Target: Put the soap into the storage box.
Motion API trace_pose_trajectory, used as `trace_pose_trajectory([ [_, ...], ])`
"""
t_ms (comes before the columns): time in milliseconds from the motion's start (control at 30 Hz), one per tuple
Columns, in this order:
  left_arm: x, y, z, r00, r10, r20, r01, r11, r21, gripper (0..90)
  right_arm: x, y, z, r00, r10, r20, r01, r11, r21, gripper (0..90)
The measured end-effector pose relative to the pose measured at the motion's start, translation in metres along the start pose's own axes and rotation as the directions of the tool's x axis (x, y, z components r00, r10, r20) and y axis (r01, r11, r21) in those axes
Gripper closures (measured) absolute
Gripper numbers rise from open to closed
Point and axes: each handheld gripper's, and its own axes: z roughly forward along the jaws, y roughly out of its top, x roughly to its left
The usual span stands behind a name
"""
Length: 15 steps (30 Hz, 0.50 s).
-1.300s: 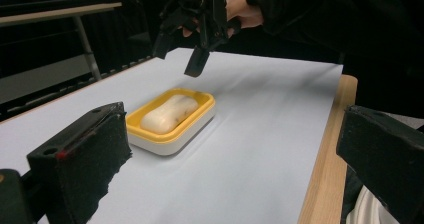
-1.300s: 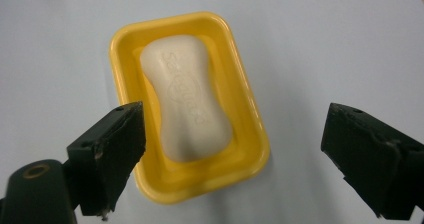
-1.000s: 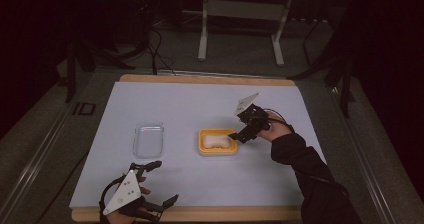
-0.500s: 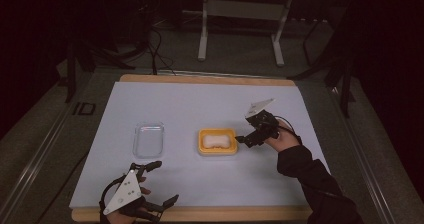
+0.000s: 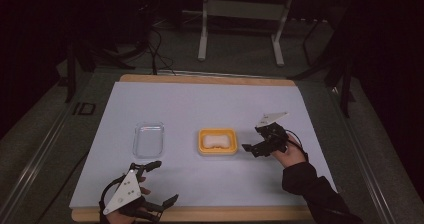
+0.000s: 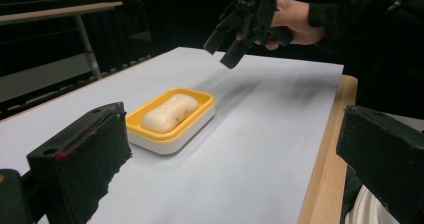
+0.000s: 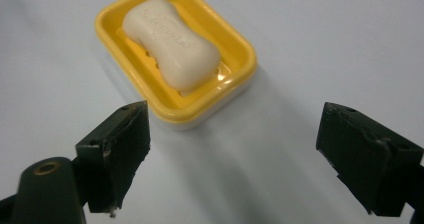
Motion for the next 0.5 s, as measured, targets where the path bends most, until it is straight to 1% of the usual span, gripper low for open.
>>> trace_pose_trajectory([
  [67,0.0,0.0,0.0,1.0,0.0,0.0,0.0,1.0,0.0,0.7,0.001,-0.004,-0.005,0.9998,0.022,-0.005,-0.022,1.0,-0.013,13.7],
  [100,0.0,0.0,0.0,1.0,-0.001,0.0,0.001,1.0,0.001,0.7,0.002,-0.006,-0.007,0.9997,0.025,0.004,-0.025,0.999,-0.026,13.7],
  [133,0.0,0.0,0.0,1.0,-0.001,0.0,0.001,1.0,0.001,0.7,0.002,-0.006,-0.007,0.9997,0.025,0.004,-0.025,0.999,-0.026,13.7],
  [200,0.0,0.0,0.0,1.0,0.0,-0.001,0.0,1.0,0.001,0.7,0.003,-0.011,-0.013,0.9988,0.049,0.003,-0.049,0.998,-0.047,13.7],
  [267,0.0,0.0,0.0,1.0,0.001,-0.002,-0.001,1.0,0.002,0.7,0.004,-0.013,-0.015,0.9981,0.061,-0.002,-0.061,0.997,-0.053,13.7],
  [300,0.0,0.0,0.0,1.0,0.0,-0.001,0.0,1.0,0.002,0.7,0.005,-0.015,-0.015,0.998,0.062,-0.006,-0.062,0.997,-0.047,13.7],
  [400,0.0,0.0,0.0,1.0,0.001,0.0,-0.001,1.0,0.002,0.7,0.01,-0.02,-0.015,0.998,0.064,0.002,-0.064,0.997,-0.038,13.7],
  [433,0.0,0.0,0.0,1.0,0.001,0.0,-0.001,1.0,0.003,0.8,0.011,-0.022,-0.015,0.9978,0.066,-0.007,-0.066,0.997,-0.032,13.7],
  [500,0.0,0.0,0.0,1.0,0.001,0.001,-0.001,1.0,0.002,0.7,0.013,-0.027,-0.016,0.9981,0.062,0.002,-0.062,0.998,-0.023,13.7],
])
